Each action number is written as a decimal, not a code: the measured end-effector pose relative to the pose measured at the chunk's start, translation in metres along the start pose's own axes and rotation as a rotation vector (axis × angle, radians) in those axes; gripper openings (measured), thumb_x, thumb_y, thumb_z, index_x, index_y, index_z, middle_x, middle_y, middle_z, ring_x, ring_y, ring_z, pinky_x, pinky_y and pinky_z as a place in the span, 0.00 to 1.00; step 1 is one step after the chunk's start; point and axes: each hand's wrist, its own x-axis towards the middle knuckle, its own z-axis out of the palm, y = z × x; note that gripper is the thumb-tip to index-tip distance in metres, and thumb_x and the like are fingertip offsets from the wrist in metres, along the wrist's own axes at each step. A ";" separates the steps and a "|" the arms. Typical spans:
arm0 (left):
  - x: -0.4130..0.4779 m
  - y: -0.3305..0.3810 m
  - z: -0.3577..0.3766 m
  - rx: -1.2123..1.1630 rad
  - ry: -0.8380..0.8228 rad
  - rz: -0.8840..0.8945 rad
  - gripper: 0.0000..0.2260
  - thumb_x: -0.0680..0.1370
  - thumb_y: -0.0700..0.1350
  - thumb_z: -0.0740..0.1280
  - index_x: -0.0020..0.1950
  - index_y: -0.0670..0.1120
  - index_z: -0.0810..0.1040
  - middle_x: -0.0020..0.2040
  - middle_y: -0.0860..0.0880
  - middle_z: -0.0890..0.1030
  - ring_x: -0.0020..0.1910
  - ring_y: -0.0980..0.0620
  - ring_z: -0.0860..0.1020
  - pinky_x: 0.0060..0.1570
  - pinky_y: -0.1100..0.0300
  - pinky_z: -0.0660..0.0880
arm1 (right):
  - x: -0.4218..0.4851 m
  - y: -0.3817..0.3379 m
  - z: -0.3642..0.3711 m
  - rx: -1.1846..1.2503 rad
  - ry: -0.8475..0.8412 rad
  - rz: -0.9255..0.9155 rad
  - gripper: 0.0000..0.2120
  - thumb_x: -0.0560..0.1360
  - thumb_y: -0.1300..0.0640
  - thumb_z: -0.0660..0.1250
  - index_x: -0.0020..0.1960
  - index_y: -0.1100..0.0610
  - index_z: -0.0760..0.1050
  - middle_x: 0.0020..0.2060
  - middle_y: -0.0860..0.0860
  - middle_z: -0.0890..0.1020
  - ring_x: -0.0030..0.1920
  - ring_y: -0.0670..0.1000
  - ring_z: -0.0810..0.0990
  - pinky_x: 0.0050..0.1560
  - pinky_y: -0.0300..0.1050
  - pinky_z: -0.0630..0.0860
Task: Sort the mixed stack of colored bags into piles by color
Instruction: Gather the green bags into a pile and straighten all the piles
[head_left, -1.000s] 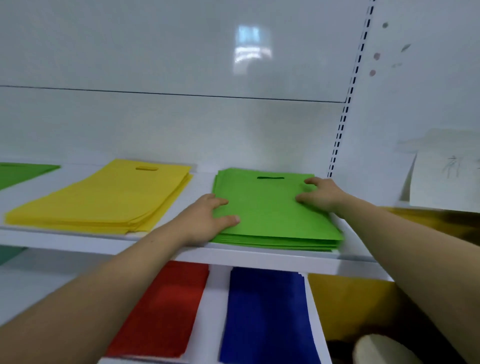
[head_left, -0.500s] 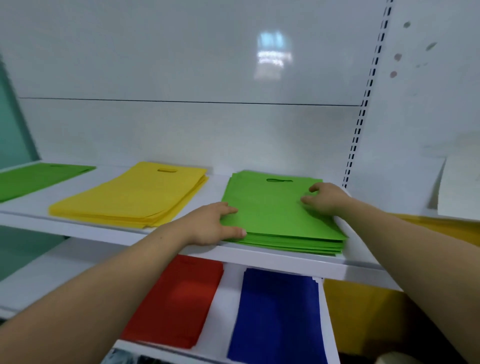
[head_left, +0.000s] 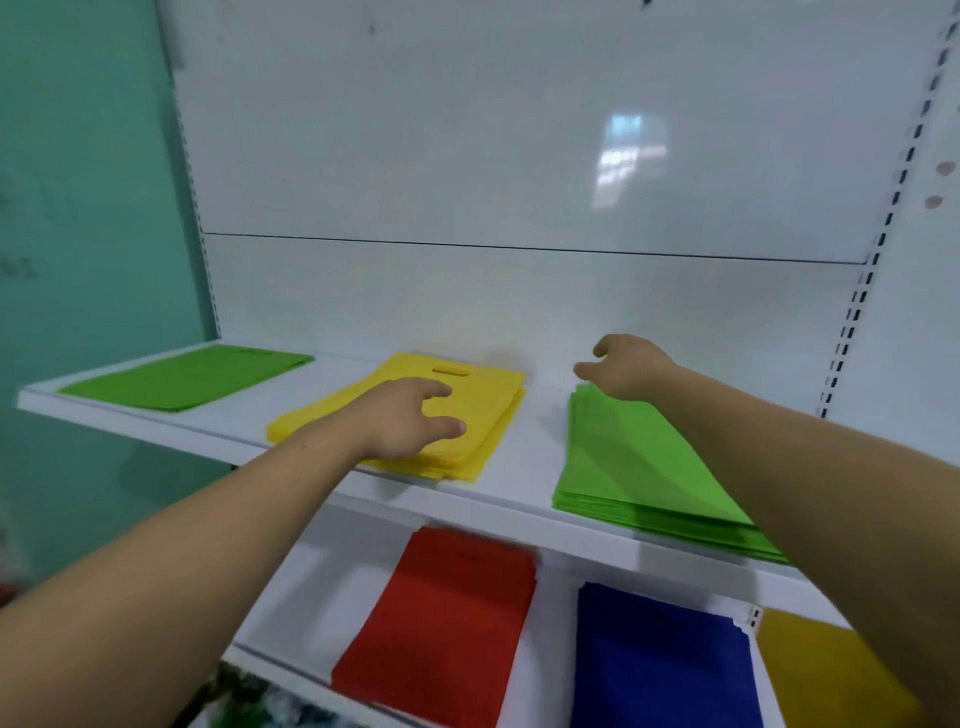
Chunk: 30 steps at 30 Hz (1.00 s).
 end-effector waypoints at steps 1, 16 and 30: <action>-0.005 -0.016 -0.008 0.000 0.008 -0.019 0.28 0.75 0.57 0.67 0.73 0.50 0.66 0.74 0.51 0.65 0.72 0.52 0.64 0.66 0.61 0.61 | 0.003 -0.023 0.005 0.010 0.001 -0.027 0.27 0.78 0.44 0.61 0.70 0.61 0.68 0.69 0.57 0.71 0.68 0.57 0.68 0.64 0.46 0.67; -0.103 -0.263 -0.111 0.006 0.098 -0.331 0.27 0.75 0.56 0.67 0.72 0.49 0.67 0.73 0.49 0.67 0.71 0.49 0.66 0.67 0.60 0.61 | 0.023 -0.318 0.117 0.113 -0.136 -0.298 0.27 0.79 0.43 0.60 0.71 0.60 0.66 0.69 0.57 0.70 0.68 0.57 0.69 0.62 0.47 0.67; -0.063 -0.391 -0.130 0.019 0.116 -0.412 0.28 0.75 0.57 0.67 0.73 0.50 0.65 0.74 0.49 0.65 0.72 0.50 0.65 0.67 0.60 0.61 | 0.110 -0.436 0.200 0.013 -0.223 -0.380 0.28 0.79 0.43 0.59 0.71 0.61 0.66 0.70 0.58 0.69 0.68 0.57 0.68 0.64 0.46 0.67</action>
